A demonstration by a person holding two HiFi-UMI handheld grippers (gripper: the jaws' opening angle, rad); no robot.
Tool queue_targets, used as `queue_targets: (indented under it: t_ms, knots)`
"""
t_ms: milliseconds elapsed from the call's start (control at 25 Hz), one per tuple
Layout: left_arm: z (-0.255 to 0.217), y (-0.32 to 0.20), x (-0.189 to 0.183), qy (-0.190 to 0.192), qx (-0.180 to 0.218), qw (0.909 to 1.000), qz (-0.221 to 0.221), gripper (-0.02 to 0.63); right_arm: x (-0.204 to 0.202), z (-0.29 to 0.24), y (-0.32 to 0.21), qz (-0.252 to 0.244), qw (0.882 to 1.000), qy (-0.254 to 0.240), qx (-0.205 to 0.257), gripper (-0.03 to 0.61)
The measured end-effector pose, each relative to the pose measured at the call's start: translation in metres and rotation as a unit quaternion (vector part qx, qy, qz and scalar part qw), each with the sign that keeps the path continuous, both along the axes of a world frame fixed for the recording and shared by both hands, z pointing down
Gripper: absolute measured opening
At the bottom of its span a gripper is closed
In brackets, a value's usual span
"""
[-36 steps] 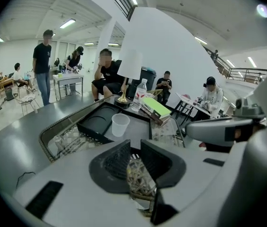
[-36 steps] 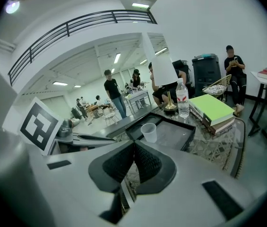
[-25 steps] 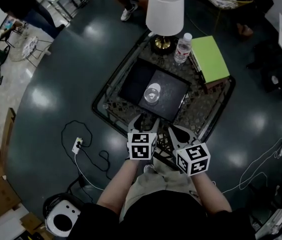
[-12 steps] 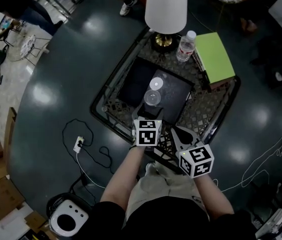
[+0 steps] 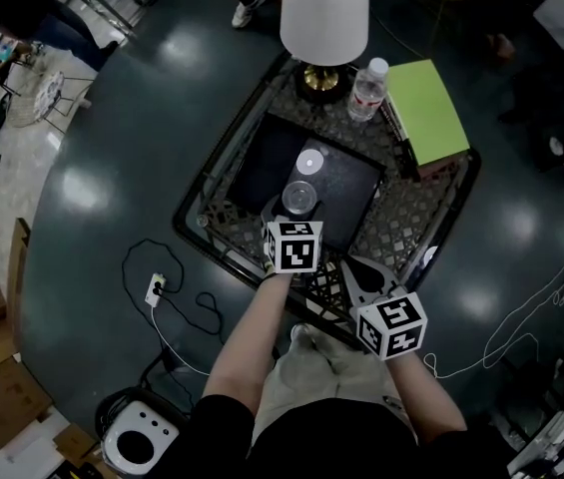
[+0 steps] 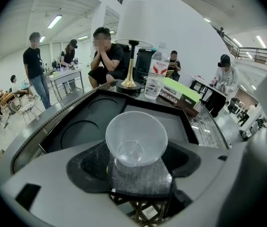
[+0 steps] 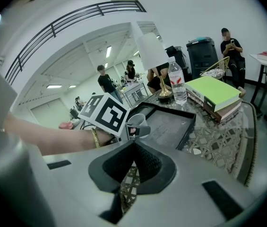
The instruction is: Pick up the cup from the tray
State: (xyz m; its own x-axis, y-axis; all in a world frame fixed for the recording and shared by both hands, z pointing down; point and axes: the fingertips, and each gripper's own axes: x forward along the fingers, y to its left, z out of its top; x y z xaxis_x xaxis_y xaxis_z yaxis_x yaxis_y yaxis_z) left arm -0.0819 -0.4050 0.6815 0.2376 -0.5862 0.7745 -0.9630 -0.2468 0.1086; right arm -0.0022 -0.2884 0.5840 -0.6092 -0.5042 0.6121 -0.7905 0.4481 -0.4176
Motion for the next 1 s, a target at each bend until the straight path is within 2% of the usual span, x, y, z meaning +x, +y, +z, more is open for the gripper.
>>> queue_targets:
  t_ms: [160,240,1000]
  knots:
    - [0.005,-0.002,-0.003,-0.01,-0.002,0.9999,-0.012,0.326,0.003,0.003,0.0,0.006,1.0,0.0,-0.003,0.011]
    - [0.005,-0.001,-0.005,-0.012,-0.001,0.9998,-0.016,0.301,0.004,0.003,0.001,0.007,1.0,0.001,-0.003,0.011]
    - [-0.031,0.022,0.0,0.004,0.019,0.9998,-0.009,0.291,0.004,-0.009,0.011,0.016,1.0,-0.002,0.015,0.011]
